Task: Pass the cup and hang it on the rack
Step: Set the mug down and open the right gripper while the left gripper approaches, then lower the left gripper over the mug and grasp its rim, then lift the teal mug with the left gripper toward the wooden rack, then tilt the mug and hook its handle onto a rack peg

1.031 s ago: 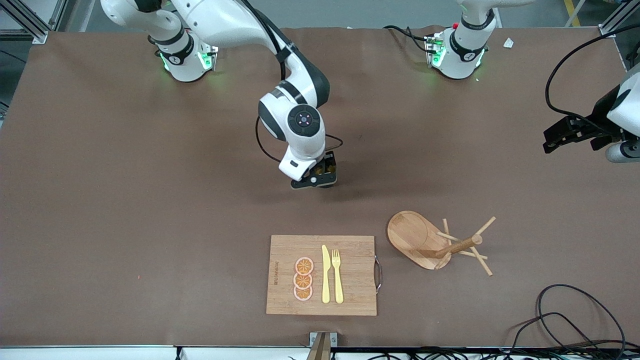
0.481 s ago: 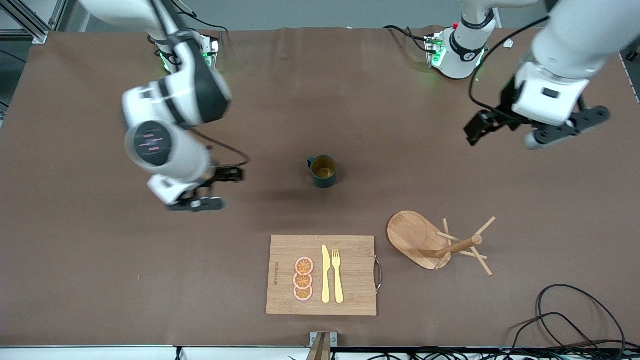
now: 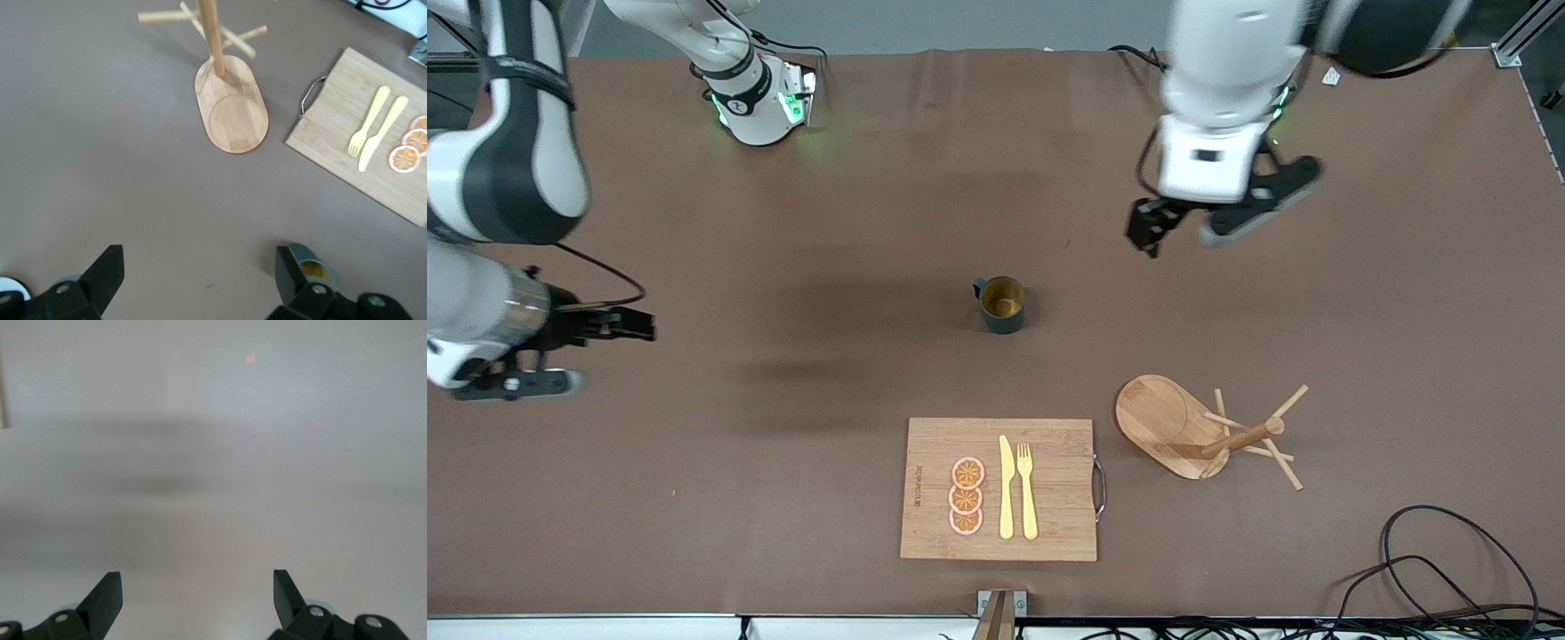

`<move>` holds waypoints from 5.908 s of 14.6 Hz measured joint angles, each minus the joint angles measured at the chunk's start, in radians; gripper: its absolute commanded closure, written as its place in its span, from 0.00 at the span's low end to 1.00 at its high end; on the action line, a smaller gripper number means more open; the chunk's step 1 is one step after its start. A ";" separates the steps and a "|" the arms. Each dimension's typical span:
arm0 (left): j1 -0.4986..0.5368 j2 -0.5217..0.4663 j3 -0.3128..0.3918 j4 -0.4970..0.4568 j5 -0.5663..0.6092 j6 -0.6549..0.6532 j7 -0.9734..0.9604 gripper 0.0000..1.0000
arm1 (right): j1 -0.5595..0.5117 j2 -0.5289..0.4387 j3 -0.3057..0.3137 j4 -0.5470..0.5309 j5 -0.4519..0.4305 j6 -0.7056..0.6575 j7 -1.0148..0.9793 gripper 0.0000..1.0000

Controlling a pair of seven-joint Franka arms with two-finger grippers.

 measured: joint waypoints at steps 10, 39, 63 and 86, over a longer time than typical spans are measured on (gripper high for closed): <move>-0.434 0.407 0.008 0.060 0.469 0.015 -0.609 0.00 | -0.119 -0.001 0.014 0.057 -0.008 -0.055 -0.002 0.00; -0.791 0.809 0.327 0.193 0.660 0.196 -0.912 0.02 | -0.106 -0.291 0.033 -0.104 -0.006 -0.165 0.031 0.00; -0.656 0.591 0.331 0.250 0.259 0.255 -0.735 1.00 | -0.107 -0.392 0.030 -0.127 -0.006 -0.219 -0.018 0.00; 0.202 0.241 0.340 0.102 -1.265 0.138 0.329 1.00 | -0.107 -0.394 0.030 -0.142 -0.002 -0.226 -0.021 0.00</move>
